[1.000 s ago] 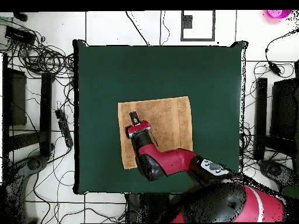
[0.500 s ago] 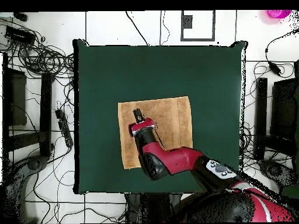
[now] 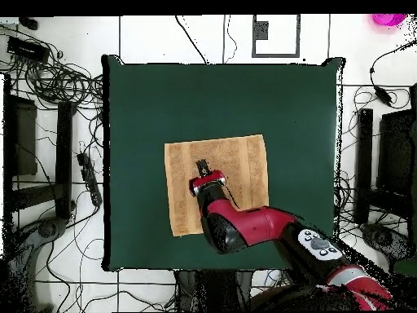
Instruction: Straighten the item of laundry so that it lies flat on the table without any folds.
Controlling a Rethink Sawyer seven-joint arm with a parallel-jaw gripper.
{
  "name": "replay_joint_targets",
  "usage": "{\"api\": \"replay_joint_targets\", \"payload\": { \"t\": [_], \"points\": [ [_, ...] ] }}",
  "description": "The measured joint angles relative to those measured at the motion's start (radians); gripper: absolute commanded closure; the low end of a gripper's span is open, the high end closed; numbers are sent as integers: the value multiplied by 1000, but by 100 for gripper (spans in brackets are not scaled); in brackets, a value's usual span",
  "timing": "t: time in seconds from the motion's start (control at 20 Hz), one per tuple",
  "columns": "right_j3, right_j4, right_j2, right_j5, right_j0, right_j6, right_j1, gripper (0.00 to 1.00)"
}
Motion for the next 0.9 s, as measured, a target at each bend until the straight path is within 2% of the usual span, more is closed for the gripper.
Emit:
{"api": "replay_joint_targets", "payload": {
  "t": [0.35, 0.6, 0.9],
  "points": [
    [-1, -1, -73, 185, 12, 0, -30, 100],
    [-1, -31, -84, 326, 4, 0, -61, 100],
    [-1, -78, -84, 400, -19, 0, -113, 100]
  ]
}}
